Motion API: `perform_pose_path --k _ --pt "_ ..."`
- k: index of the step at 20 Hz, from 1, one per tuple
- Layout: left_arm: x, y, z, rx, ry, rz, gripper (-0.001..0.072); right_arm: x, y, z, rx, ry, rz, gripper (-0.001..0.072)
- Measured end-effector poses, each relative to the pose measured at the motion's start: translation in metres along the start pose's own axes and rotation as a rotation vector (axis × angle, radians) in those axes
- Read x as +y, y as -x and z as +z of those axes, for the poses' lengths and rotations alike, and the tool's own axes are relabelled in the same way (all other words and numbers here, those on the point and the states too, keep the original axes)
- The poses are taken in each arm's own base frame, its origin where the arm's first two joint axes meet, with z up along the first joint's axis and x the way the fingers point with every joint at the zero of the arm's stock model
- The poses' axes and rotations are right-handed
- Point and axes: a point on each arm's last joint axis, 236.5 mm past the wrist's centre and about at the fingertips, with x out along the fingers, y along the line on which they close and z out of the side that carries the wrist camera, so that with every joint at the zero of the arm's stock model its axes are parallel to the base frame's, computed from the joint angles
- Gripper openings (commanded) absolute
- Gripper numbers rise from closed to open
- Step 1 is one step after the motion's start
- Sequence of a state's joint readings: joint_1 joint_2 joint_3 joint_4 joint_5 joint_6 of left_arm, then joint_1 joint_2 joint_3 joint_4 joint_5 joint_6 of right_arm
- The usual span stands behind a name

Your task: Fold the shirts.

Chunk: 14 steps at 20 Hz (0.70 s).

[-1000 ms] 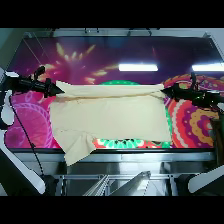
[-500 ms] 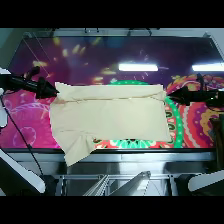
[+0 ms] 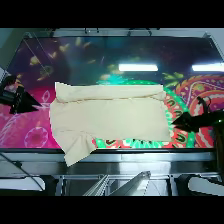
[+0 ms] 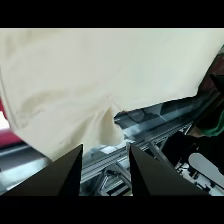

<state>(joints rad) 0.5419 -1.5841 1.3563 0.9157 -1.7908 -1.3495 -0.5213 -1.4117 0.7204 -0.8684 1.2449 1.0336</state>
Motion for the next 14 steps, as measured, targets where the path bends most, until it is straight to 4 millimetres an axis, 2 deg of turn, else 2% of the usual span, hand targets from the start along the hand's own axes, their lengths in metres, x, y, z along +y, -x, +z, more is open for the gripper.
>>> perform_pose_path --k 3,6,10,14 --pt "0.025 -0.019 -0.049 -0.019 0.066 0.058 0.0287 0.0 -0.02 -0.031 0.045 -0.061 0.026 0.0357" --pt "0.045 -0.048 -0.084 -0.045 0.122 0.08 0.0288 0.004 -0.034 -0.045 0.074 -0.055 0.026 0.0357" --pt "0.061 -0.085 -0.108 -0.1 0.133 0.116 0.0288 0.017 -0.047 -0.057 0.114 -0.023 0.042 0.0356" --pt "0.073 -0.117 -0.122 -0.098 0.114 0.156 0.0288 0.021 -0.051 -0.061 0.13 -0.008 0.045 0.0357"
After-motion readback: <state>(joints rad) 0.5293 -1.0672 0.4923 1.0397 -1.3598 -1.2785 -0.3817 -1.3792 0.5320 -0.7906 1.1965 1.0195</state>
